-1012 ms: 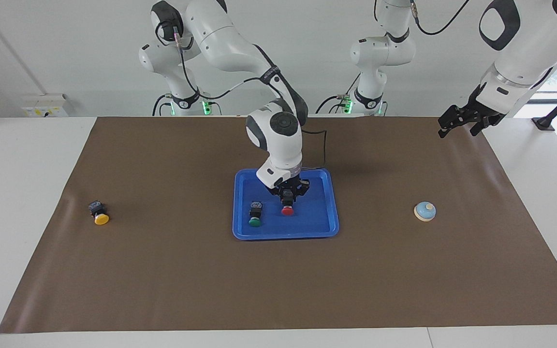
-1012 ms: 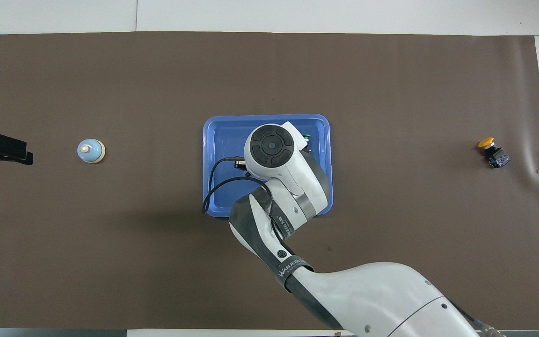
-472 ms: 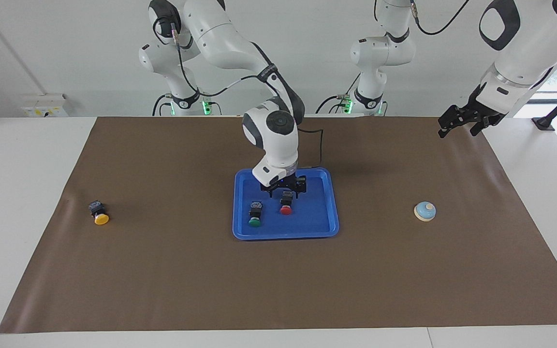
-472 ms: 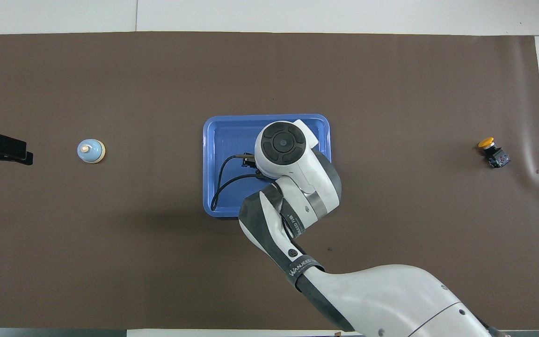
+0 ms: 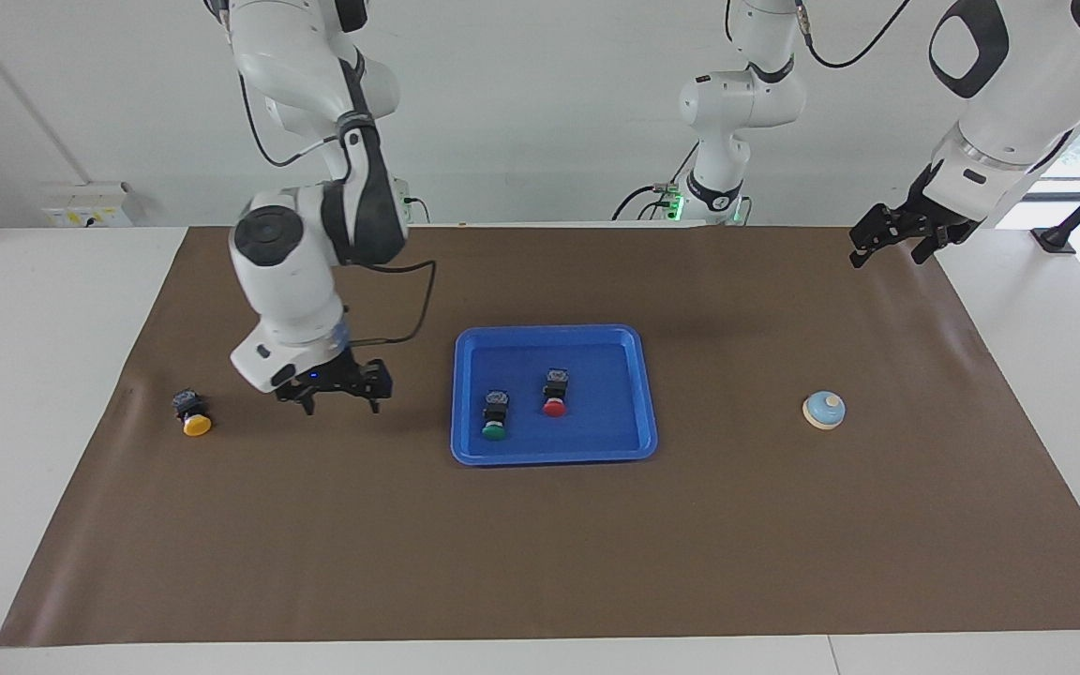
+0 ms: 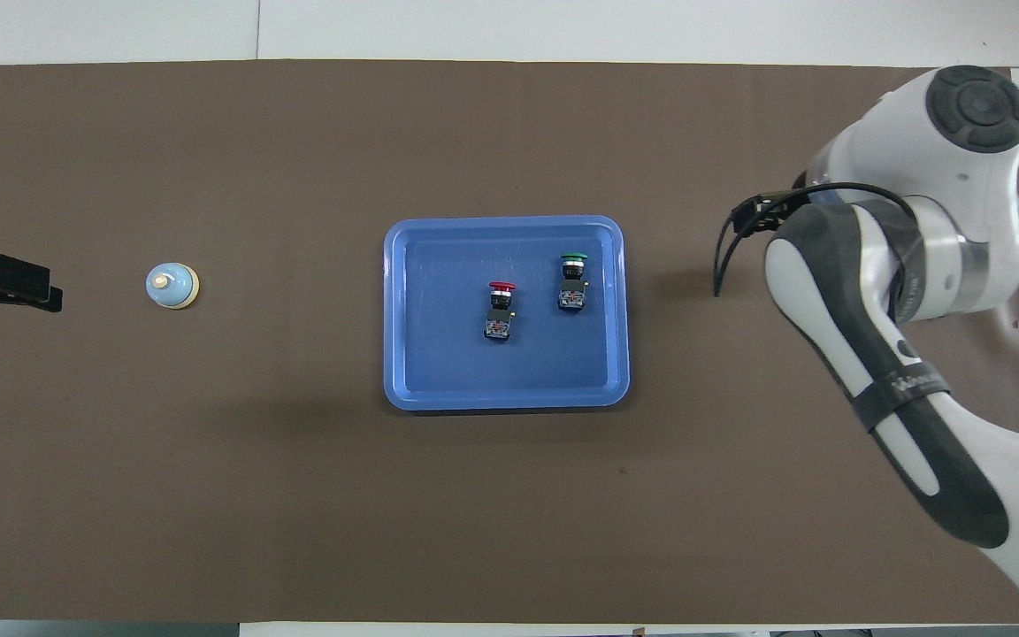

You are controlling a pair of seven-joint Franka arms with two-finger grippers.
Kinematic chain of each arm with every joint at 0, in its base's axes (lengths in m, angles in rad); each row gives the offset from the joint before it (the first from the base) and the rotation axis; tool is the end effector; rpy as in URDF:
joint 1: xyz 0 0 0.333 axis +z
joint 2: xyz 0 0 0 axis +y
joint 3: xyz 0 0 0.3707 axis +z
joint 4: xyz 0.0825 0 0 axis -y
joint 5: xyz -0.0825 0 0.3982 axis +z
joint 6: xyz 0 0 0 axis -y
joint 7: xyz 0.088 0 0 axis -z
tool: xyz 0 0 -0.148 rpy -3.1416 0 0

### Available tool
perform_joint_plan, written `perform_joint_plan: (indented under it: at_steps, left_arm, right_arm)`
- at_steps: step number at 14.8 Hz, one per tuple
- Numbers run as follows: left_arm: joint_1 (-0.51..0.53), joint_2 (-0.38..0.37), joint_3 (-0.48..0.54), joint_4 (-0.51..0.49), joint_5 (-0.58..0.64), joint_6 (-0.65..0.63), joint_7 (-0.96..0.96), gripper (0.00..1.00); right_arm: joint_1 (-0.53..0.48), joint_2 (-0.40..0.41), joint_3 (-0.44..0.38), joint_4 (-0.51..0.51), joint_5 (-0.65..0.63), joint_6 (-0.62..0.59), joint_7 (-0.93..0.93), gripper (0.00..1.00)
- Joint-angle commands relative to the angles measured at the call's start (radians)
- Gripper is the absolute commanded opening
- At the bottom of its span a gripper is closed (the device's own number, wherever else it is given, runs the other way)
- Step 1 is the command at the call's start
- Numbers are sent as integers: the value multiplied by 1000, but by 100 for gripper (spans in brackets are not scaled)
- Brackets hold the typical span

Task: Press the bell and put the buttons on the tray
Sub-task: 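Place the red button in the tray beside the green one, then grasp the yellow button with the right gripper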

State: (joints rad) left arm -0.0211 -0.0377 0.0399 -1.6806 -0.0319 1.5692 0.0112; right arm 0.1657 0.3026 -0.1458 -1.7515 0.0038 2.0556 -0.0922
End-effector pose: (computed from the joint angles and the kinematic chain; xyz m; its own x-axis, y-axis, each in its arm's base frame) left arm 0.5484 0.0060 0.6061 0.9973 0.0074 -0.0733 0.0099 -0.9994 0.0341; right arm 0.6678 0.0211 0.4043 0.9932 0.1167 0.0009 0.1166 -0.9924 0.0402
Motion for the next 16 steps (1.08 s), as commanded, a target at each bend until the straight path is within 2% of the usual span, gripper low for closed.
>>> perform_joint_plan:
  at_steps: [1,4,6,8,9,16]
  left_arm:
    - [-3,-27,5,-27,-6,0,-7,100]
    - [-3,-27,5,-27,-6,0,-7,100]
    - [-3,-27,3,-27,-6,0,-8,100]
    - [-3,-27,5,-27,-6,0,-7,100]
    - [-3,-27,5,-27,-6,0,-8,100]
    - [-3,-27,3,-27,-6,0,-8,100]
  right_arm:
    - [-124,-34,18,-83,-10,26,-277,100]
    - [-235,-39,18,-107,-10,38,-472,100]
    - [-276,-63,18,-211,-10,162,-510,100]
    - [-319,-68,20,-323,-10,369,-588,100]
    - [-330,-66,18,-348,-10,409,-636,100]
    - [-391,-54,22,-365,4,413,-702,98]
